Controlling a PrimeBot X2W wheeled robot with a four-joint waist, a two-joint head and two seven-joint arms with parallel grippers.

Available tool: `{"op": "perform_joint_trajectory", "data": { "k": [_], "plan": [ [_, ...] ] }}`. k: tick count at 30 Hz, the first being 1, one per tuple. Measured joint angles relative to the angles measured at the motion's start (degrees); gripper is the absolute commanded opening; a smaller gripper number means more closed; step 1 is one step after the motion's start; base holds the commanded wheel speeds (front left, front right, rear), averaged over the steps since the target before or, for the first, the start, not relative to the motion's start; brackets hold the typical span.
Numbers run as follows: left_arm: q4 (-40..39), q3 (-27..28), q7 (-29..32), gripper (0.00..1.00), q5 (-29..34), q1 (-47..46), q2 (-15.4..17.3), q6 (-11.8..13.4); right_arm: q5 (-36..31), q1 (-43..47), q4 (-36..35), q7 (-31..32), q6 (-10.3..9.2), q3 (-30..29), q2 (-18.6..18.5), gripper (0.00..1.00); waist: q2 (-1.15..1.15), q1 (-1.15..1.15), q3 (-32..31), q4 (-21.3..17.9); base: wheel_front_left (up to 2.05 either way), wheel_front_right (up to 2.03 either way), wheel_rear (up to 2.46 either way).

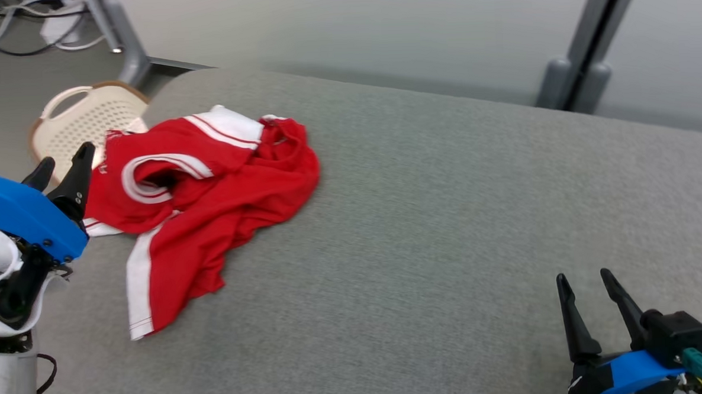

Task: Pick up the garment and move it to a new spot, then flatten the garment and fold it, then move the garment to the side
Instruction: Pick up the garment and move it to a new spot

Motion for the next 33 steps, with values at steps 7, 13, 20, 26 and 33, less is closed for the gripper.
{"op": "perform_joint_trajectory", "data": {
  "k": [7, 13, 20, 26, 33],
  "plan": [
    [6.0, -1.3, 6.3, 1.0, -1.0, -2.1, 2.7, 0.0, -0.3, -1.3, -1.6, 0.4, 0.0, -0.1, 0.0, 1.0, 0.0, 0.0, 4.2, -6.3, 0.0, 0.0, 0.0],
    [11.0, -2.1, 8.5, 1.0, -1.0, -3.0, 3.2, 0.5, -0.3, -2.3, -2.3, 0.4, 0.0, 0.5, 0.0, 1.0, 0.0, 0.0, 7.3, -11.1, 0.0, 0.0, 0.0],
    [15.6, -2.4, 9.8, 1.0, -0.5, -3.0, 4.8, 1.5, -0.3, -2.8, -3.3, 0.4, 0.0, 1.5, 0.0, 1.0, 0.0, 0.0, 10.1, -15.8, 0.0, 0.0, 0.0],
    [18.6, -2.3, 10.4, 1.0, 0.8, -2.3, 7.3, 2.5, 0.1, -2.8, -3.9, 0.4, 0.0, 2.5, 0.0, 1.0, 0.0, 0.01, 12.0, -19.7, 0.0, 0.0, 0.0],
    [19.6, -1.7, 12.2, 1.0, 1.5, -2.0, 9.4, 4.7, 0.3, -3.0, -5.5, 0.3, 0.0, 2.1, -0.1, 1.0, 0.0, 0.0, 15.2, -23.0, 0.0, 0.0, 0.0]
  ]
}}
